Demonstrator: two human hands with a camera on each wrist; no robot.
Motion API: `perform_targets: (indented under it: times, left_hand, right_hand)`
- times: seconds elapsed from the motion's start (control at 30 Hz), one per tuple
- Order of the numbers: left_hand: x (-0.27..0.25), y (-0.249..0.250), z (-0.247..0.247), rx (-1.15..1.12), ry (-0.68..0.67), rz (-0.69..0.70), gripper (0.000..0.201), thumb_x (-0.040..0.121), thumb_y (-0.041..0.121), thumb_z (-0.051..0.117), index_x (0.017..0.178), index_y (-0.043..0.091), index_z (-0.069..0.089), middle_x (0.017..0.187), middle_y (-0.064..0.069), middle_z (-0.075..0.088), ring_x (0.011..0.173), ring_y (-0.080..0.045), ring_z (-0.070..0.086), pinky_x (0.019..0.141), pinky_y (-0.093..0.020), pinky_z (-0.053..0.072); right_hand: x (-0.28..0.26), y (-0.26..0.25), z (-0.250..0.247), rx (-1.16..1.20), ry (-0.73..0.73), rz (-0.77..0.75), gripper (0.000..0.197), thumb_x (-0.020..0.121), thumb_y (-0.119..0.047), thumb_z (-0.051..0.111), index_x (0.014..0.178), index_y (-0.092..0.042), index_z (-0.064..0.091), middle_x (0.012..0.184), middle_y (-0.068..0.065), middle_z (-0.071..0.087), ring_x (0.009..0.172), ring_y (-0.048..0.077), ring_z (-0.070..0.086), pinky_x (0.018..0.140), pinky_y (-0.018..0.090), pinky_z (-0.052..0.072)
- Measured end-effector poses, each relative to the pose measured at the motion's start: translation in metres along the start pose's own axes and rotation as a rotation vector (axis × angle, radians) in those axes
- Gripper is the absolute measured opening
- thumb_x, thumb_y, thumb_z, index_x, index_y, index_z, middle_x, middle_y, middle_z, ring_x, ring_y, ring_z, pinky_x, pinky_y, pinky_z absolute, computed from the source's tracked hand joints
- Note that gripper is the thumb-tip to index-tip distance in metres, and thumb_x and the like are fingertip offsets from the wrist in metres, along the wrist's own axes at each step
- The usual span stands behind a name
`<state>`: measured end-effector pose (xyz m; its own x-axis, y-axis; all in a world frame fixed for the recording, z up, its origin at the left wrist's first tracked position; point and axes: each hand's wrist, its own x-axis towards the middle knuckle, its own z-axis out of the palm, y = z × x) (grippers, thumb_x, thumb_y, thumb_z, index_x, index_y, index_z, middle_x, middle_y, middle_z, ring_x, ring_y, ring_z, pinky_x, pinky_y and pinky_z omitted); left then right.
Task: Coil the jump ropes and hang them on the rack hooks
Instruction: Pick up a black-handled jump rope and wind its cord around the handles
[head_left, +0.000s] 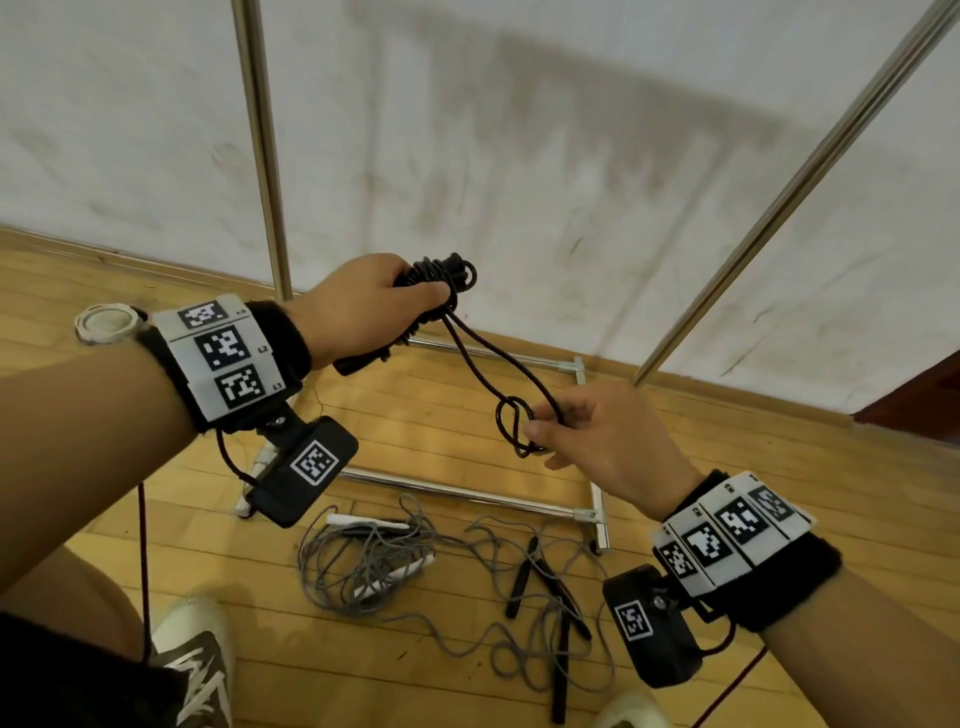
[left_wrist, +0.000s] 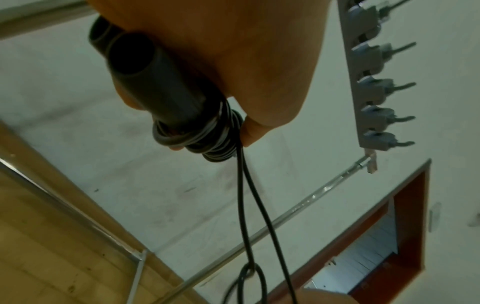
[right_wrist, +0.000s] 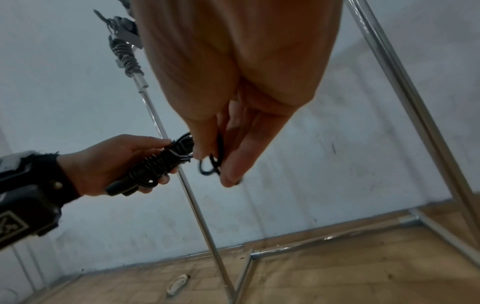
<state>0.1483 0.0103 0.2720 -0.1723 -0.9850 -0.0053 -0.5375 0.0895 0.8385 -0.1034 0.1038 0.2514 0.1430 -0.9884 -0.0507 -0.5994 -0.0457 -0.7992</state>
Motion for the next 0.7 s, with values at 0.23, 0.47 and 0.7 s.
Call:
perform_targets:
  times: [0.23,0.47,0.7]
  left_hand:
    - [0.009,-0.013,-0.008,0.031,0.04,-0.082,0.033,0.095,0.047,0.058,0.082,0.018,0.064,0.07,-0.003,0.064,0.044,-0.006,0.058,0.038,-0.016,0.045]
    - [0.01,-0.012,0.004,0.021,-0.051,-0.091,0.033,0.096,0.045,0.057,0.092,0.013,0.062,0.08,-0.009,0.066,0.062,-0.02,0.062,0.052,-0.03,0.055]
    - [0.014,-0.013,0.001,0.093,-0.028,-0.07,0.034,0.095,0.046,0.057,0.088,0.014,0.062,0.078,-0.009,0.067,0.062,-0.021,0.064,0.049,-0.028,0.055]
  right_hand:
    - [-0.005,0.01,-0.008,-0.123,0.109,-0.13,0.02,0.081,-0.009,0.076,0.081,-0.029,0.072,0.076,-0.005,0.07,0.073,0.005,0.067,0.066,0.018,0.055]
    - [-0.011,0.011,-0.011,0.102,0.102,-0.155,0.019,0.081,-0.01,0.077,0.077,-0.014,0.059,0.088,-0.002,0.075,0.088,0.013,0.073,0.082,0.034,0.059]
    - [-0.005,0.009,-0.011,0.148,0.134,-0.039,0.025,0.089,-0.006,0.061,0.106,-0.023,0.069,0.066,-0.009,0.063,0.06,0.016,0.053,0.059,0.03,0.046]
